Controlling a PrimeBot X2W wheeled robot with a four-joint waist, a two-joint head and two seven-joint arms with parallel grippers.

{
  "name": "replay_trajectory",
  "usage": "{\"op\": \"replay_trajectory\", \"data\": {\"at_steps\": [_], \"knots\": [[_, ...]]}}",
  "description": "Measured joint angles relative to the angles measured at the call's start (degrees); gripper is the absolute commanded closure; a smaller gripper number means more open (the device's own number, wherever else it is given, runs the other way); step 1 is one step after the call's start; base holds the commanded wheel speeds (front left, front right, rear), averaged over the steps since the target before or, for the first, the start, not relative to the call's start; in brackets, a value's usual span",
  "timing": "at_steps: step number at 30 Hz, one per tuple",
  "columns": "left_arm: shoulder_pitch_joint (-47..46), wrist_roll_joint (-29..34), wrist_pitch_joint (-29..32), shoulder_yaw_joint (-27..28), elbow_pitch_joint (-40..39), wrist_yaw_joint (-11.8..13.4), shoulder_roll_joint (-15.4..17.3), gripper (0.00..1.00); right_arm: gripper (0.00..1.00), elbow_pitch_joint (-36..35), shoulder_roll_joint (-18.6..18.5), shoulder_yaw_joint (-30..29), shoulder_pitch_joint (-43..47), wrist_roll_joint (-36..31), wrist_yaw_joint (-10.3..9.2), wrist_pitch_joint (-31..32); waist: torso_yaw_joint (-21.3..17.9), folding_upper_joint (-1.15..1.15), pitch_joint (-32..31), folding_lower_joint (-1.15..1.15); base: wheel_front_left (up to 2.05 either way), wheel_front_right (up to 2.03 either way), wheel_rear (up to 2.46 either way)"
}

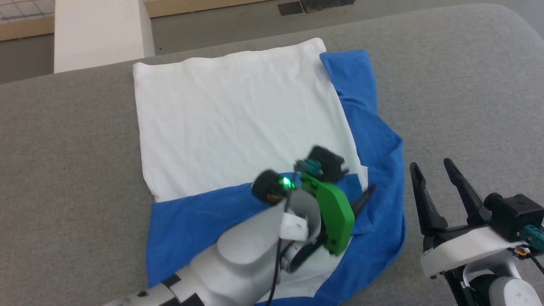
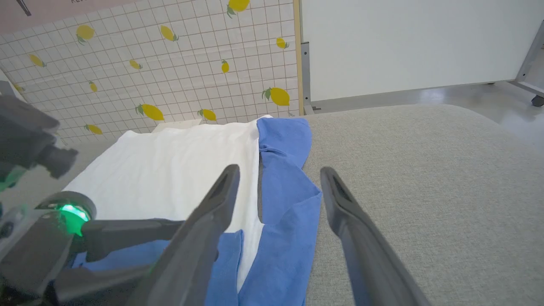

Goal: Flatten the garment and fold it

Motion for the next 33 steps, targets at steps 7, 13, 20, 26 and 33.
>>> {"op": "replay_trajectory", "data": {"at_steps": [7,13,20,26,33], "knots": [[0.7,1.5,-16.8,14.5,-5.7,6.2,10.3,0.00,0.00,3.3,-3.2,-1.4,-6.8,-0.2,0.00,2.5,2.4,0.00,0.4,0.00,0.00,0.00,0.00],[9.0,9.4,-17.2,30.0,-15.8,10.0,20.1,0.00,0.00,9.8,-6.8,-1.9,-16.5,0.8,0.00,6.0,4.1,0.00,2.7,0.01,0.00,0.00,0.00],[20.0,17.1,-17.3,45.0,-24.6,10.8,21.0,0.00,0.00,21.2,-11.0,-0.9,-30.7,3.9,0.00,11.1,6.5,0.00,7.0,0.01,0.00,0.00,0.00],[22.5,22.4,-17.3,52.8,-28.9,8.3,17.4,0.00,0.00,31.6,-12.4,-2.8,-43.0,4.1,0.00,16.0,8.9,0.00,11.9,0.01,0.00,0.00,0.00],[22.4,27.5,-17.3,58.3,-31.6,4.6,12.1,0.00,0.00,42.8,-12.8,-8.9,-53.0,0.1,0.00,22.2,11.9,0.00,17.5,0.02,0.00,0.00,0.00]]}}
